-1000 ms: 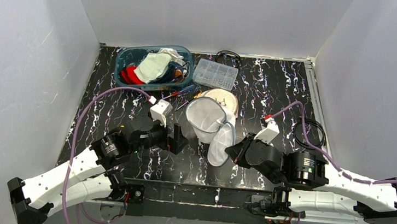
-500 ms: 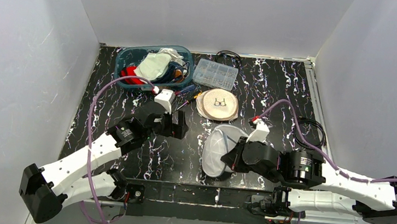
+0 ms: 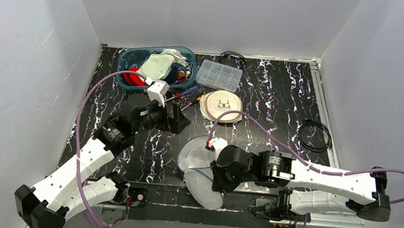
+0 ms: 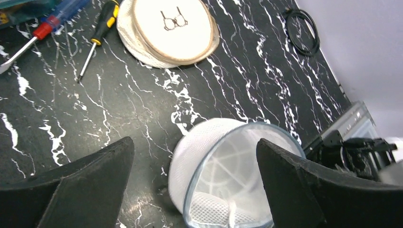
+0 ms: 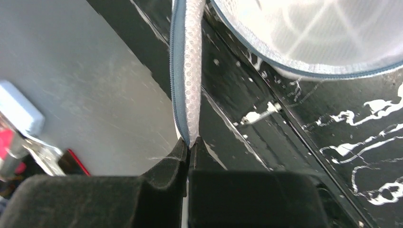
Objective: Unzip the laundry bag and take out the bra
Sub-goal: Adjust the laundry bag at the center of the board.
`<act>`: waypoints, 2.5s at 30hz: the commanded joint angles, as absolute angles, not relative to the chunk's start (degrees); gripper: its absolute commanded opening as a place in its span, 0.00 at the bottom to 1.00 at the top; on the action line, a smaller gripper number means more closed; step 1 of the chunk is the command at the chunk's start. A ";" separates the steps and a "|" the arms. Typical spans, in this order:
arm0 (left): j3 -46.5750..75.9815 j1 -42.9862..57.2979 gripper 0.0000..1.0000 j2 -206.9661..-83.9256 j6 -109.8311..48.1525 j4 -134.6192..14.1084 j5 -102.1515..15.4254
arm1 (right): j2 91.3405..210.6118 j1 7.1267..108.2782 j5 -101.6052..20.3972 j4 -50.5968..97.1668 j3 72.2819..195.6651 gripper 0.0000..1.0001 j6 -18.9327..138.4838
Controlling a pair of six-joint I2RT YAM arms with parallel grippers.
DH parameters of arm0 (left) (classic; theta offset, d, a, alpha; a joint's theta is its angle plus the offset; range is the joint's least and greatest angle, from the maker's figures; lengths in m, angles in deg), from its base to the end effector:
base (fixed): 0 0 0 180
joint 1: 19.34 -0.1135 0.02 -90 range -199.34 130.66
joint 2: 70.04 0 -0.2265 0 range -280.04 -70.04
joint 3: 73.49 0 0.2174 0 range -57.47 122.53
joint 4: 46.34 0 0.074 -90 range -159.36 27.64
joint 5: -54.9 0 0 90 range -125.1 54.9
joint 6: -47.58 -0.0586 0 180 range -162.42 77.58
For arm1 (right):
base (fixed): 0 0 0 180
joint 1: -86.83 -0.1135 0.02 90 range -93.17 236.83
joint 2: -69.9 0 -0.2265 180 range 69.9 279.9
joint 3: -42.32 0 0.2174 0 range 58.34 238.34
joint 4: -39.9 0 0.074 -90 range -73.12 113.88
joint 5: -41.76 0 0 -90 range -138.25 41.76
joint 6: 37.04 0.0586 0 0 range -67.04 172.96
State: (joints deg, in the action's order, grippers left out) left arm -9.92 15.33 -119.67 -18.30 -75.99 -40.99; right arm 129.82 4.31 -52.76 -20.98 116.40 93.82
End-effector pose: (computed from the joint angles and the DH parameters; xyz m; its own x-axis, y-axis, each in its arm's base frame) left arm 0.1706 -0.1253 0.3026 -0.4677 -0.1708 -0.8672 0.4996 0.7583 -0.4187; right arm 0.0317 0.2057 0.2663 -0.7137 -0.4260 -0.5560 -0.6802 0.6109 0.4051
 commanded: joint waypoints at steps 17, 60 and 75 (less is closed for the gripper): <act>-5.39 13.18 0.99 -134.29 -31.90 -87.57 -62.84 | 122.60 4.26 -50.89 -23.62 105.40 0.01 87.77; 47.31 15.24 0.00 -138.85 -13.18 -126.52 -26.47 | 111.87 14.69 -73.79 11.37 102.31 0.99 89.71; 26.80 20.30 0.00 -138.14 10.92 -117.70 -20.35 | 93.46 14.74 -83.27 2.64 94.02 0.99 92.90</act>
